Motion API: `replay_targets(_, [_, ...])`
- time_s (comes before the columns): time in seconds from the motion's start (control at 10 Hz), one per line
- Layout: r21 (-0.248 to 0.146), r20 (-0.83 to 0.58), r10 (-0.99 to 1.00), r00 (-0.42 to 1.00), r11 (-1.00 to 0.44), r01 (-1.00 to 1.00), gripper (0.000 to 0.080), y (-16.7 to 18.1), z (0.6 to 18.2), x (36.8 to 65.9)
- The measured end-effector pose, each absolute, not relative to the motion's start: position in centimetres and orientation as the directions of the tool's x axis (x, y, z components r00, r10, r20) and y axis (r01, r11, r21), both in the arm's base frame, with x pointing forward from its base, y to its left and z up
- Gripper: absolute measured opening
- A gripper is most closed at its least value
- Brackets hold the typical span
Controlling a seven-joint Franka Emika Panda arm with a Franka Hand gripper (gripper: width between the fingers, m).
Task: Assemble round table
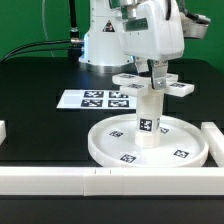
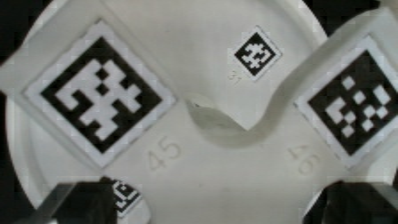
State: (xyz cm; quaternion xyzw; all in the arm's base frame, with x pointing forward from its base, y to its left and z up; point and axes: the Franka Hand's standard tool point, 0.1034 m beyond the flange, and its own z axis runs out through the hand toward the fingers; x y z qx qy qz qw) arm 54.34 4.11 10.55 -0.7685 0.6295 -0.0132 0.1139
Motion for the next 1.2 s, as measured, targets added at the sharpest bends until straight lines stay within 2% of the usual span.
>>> replay_targets(0.1, [-0.186, -0.132, -0.967, 0.217, -0.191, -0.964, 0.0638, 4.4, 11.3, 54.2])
replay_targets(0.3, [-0.189, -0.152, -0.961, 0.233, -0.203, -0.961, 0.0646, 4.9, 13.2, 54.2])
replay_targets(0.7, [-0.198, -0.137, -0.940, 0.313, -0.284, -0.938, 0.0649, 5.1, 13.1, 54.1])
replay_targets(0.9, [-0.190, -0.049, -0.803, 0.593, -0.576, -0.795, 0.0649, 5.9, 13.1, 54.1])
replay_targets(1.2, [-0.198, -0.002, -0.639, 0.769, -0.754, -0.627, 0.0649, 6.0, 13.1, 54.1])
